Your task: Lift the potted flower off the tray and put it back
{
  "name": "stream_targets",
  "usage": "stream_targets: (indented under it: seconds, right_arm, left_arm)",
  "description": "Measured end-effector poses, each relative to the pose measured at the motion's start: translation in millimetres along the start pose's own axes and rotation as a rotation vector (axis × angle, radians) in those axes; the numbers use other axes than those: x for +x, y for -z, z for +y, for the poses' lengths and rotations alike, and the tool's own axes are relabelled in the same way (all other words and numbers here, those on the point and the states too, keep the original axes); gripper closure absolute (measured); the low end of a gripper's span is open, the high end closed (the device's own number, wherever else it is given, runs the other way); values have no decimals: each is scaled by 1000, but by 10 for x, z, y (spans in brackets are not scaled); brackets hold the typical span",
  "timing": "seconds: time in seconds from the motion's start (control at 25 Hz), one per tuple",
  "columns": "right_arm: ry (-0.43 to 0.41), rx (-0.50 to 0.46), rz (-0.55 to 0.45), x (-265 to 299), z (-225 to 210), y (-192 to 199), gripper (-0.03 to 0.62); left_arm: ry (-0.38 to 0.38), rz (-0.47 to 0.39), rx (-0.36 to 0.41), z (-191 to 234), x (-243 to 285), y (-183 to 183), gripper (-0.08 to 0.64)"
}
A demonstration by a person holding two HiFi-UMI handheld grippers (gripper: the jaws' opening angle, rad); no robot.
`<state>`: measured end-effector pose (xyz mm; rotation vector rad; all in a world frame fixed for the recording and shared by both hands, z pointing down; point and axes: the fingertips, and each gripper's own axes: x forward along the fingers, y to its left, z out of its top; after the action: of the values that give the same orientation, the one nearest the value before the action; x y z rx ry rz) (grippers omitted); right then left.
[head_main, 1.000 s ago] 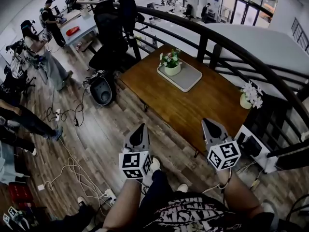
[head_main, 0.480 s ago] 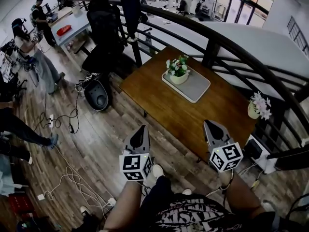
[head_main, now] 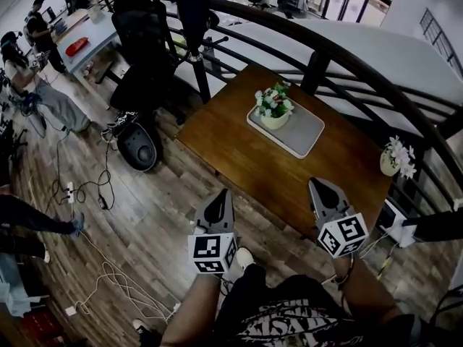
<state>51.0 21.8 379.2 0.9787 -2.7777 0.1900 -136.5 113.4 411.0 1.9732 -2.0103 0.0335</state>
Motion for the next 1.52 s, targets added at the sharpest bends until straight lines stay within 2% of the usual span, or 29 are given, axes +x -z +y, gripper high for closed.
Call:
stream_targets:
  seconds: [0.32, 0.64, 0.84, 1.16, 1.32, 1.52]
  right_arm:
    - [46, 16, 3, 225, -115, -84, 594]
    - [77, 46, -10, 205, -495, -92, 594]
    - [71, 38, 18, 270, -732, 31, 594]
    - [-9, 34, 26, 478, -959, 51, 594]
    - [-30, 52, 26, 538, -1095, 73, 594]
    - [-34, 62, 31, 636, -1237, 150, 594]
  left_arm:
    - [50, 8, -18, 133, 356, -72, 552]
    - [102, 35, 15, -184, 715, -149, 552]
    - [83, 60, 23, -282, 944, -67, 552]
    - [38, 81, 25, -389, 1389, -92, 552]
    - [28, 95, 55, -488, 1561, -75, 552]
    - [28, 113, 58, -573, 1727, -6, 552]
